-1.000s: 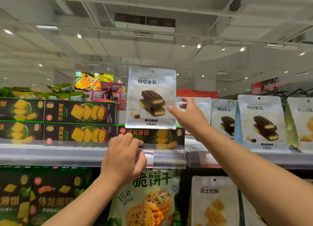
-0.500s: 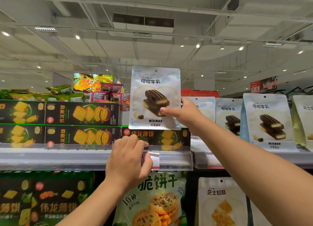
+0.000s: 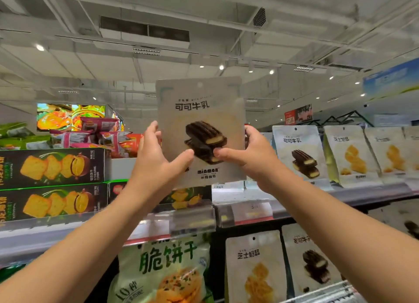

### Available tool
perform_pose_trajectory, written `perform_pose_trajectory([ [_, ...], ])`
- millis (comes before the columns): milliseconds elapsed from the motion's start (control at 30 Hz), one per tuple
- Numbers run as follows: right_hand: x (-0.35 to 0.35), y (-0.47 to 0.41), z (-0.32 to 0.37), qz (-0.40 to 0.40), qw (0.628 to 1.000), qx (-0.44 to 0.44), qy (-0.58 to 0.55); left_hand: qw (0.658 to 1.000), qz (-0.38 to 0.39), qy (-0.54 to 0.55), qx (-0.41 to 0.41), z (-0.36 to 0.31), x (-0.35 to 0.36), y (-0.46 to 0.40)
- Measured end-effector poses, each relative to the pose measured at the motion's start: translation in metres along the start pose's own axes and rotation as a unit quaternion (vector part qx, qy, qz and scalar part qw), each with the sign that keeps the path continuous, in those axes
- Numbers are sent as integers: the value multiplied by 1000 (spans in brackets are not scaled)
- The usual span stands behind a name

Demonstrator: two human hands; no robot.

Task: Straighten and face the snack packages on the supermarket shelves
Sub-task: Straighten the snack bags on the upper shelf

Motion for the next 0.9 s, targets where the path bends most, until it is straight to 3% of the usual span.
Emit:
perform_pose_trajectory([
  [200, -60, 10, -9, 6, 1000, 0, 15, 986, 53, 149, -46, -21, 63, -20],
  [433, -106, -4, -37, 22, 998, 11, 57, 982, 131, 123, -62, -30, 119, -29],
  [700, -94, -21, -61, 37, 995, 22, 92, 997, 25, 37, -65, -18, 118, -47],
  [900, -85, -24, -86, 36, 987, 76, 139, 996, 30, -34, -73, 1, 126, -48],
])
Point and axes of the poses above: each hand's wrist, its own y-axis away from the middle knuckle, its own x-axis out of the palm, z = x × y, the point moved 7 cm from there along -y, towards the middle knuckle, and after that the axes turned 3 degrees about -z, right-handed, at the moved point
